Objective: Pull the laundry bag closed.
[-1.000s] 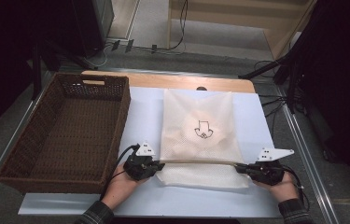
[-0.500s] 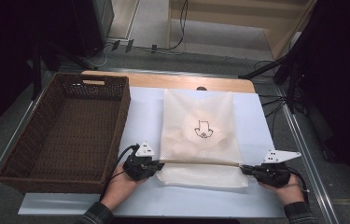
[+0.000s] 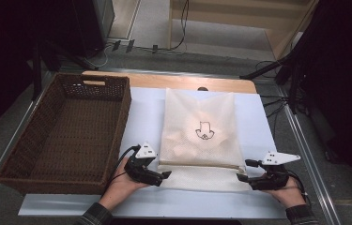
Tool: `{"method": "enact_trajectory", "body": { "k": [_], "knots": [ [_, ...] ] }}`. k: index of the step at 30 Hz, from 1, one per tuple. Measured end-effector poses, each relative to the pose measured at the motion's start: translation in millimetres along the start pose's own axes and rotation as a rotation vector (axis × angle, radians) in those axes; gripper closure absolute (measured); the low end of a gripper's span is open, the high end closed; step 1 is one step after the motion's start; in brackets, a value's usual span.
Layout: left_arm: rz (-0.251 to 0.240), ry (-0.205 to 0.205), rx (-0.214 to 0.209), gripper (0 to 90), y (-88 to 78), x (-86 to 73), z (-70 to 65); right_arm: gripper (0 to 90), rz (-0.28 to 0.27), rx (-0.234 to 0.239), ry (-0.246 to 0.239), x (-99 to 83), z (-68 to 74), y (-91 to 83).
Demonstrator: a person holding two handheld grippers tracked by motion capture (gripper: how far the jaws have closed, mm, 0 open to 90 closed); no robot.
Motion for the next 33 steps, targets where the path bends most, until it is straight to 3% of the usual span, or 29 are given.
{"method": "enact_trajectory", "body": {
  "k": [2, 6, 14, 17, 25, 33],
  "knots": [
    [-0.004, -0.001, 0.001, 8.4, -0.5, 0.3, -0.7, 13.2, -0.010, -0.022, 0.003, 1.5, 1.3, 0.8],
    [-0.015, 0.016, -0.017, 1.7, -4.1, 0.5, -4.6, 0.0, -0.008, -0.029, 0.002, 4.6, 5.0, 3.0],
    [-0.051, 0.063, -0.031, 0.0, -19.1, -1.9, -18.7, 0.0, -0.022, -0.078, -0.017, 1.8, 14.8, -0.8],
    [-0.038, 0.076, -0.028, 0.0, -22.8, -6.1, -23.3, 0.0, -0.023, -0.085, -0.019, -2.5, 18.3, -4.0],
    [-0.054, 0.076, 0.000, 0.0, -34.5, -18.9, -30.5, 0.0, -0.033, -0.098, -0.009, -14.0, 25.7, -13.3],
    [-0.015, 0.069, 0.009, 0.0, -37.3, -32.5, -31.4, 0.0, -0.012, -0.098, -0.011, -24.8, 29.7, -16.8]
  ]
}}
Point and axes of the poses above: each handheld gripper's, and its own axes: y roughly forward along the jaws, x roughly out of its top, z roughly to its left, the point moved 1 cm from there along y, roughly forward along the jaws, and after that the axes turned 2 degrees about x, right-handed, at the moved point
